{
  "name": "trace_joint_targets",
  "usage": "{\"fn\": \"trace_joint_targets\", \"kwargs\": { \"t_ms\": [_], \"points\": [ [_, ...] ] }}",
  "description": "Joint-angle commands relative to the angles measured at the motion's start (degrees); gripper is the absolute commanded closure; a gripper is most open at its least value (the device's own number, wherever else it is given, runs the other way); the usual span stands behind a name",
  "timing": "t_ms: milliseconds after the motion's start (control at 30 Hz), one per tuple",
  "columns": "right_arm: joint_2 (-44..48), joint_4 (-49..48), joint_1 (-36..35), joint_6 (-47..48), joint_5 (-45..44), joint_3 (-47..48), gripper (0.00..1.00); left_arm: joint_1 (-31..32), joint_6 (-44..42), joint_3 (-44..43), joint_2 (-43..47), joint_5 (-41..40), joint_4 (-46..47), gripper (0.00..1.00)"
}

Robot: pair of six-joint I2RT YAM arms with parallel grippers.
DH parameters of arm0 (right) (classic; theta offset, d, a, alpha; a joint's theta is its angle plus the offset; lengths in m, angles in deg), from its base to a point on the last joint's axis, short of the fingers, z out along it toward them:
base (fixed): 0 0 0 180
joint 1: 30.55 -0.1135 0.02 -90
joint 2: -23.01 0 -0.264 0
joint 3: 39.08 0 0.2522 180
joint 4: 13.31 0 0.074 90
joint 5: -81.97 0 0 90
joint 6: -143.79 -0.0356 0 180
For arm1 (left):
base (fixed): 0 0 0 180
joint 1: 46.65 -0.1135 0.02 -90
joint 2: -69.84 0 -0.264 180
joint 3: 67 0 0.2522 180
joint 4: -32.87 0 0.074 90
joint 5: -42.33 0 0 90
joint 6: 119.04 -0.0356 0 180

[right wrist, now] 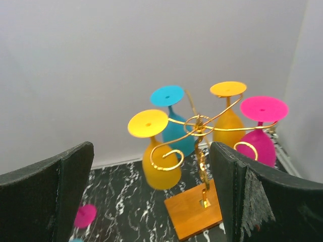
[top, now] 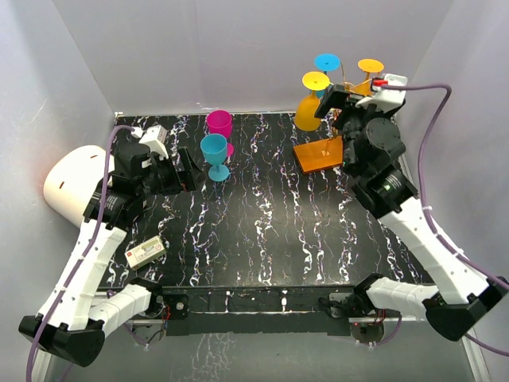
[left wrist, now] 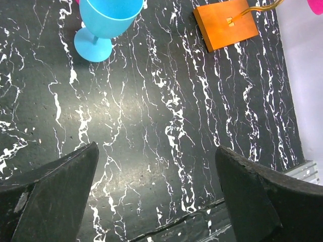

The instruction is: Take the wine glass off the wine glass rack

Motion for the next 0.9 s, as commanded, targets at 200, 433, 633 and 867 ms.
{"fn": "trace_joint_targets", "kwargs": {
  "t_ms": [200, 433, 633, 867],
  "points": [
    [-9.60, -1.72, 7.69, 2.69, -7.94, 13.24, 0.02, -0.11, 1.89, 1.48, 4.39, 1.27, -1.74, 0.01],
    [-13.15, 10.43, 23.35, -12.22, 5.80, 20.95, 0.02, -0.15, 1.08, 1.28, 5.91, -0.55, -3.93, 0.01],
    [-14.50, 15.11, 35.41, -25.76, 21.65, 22.23, 0.02, -0.14, 0.89, 1.52, 6.22, -0.87, -4.11, 0.01],
    [-14.97, 11.00, 47.29, -44.11, 40.18, 16.17, 0.02, -0.14, -0.07, 0.79, 6.09, -1.12, -5.45, 0.01]
  ]
}}
